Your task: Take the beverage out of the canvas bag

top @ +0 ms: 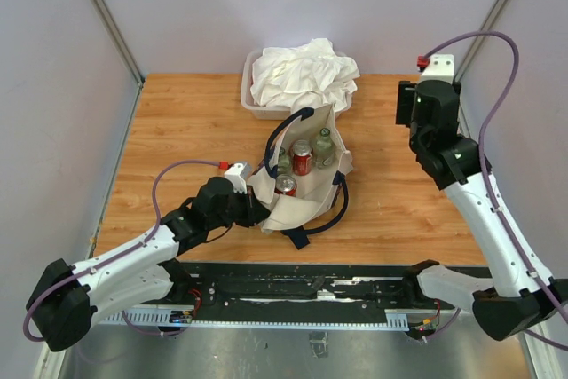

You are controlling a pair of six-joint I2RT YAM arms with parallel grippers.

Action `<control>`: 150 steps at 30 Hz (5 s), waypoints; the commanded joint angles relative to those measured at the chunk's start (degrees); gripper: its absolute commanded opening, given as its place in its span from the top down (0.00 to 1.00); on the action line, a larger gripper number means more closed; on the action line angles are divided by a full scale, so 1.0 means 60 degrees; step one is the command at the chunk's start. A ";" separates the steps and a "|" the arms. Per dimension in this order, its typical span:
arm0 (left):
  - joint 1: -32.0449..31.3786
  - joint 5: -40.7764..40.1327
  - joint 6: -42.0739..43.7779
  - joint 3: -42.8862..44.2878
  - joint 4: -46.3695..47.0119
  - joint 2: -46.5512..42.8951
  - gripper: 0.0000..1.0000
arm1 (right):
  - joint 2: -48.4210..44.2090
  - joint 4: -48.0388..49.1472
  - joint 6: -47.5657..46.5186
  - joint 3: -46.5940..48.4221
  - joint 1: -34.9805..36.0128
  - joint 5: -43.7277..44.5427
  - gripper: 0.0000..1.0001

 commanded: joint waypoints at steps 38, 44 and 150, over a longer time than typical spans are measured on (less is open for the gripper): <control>0.0014 -0.0585 0.0533 0.0239 -0.1041 0.0681 0.92 | 0.3550 0.2317 0.2111 -0.3351 -0.4628 -0.4757 0.81; 0.0008 -0.0558 0.0557 0.0234 -0.1041 0.0696 0.92 | 0.3669 0.2284 0.2220 -0.3359 -0.4630 -0.4751 0.26; 0.0016 -0.0569 0.0663 0.0197 -0.1027 0.0960 0.92 | 0.6015 0.1888 0.2568 -0.0386 0.1455 -0.2164 0.53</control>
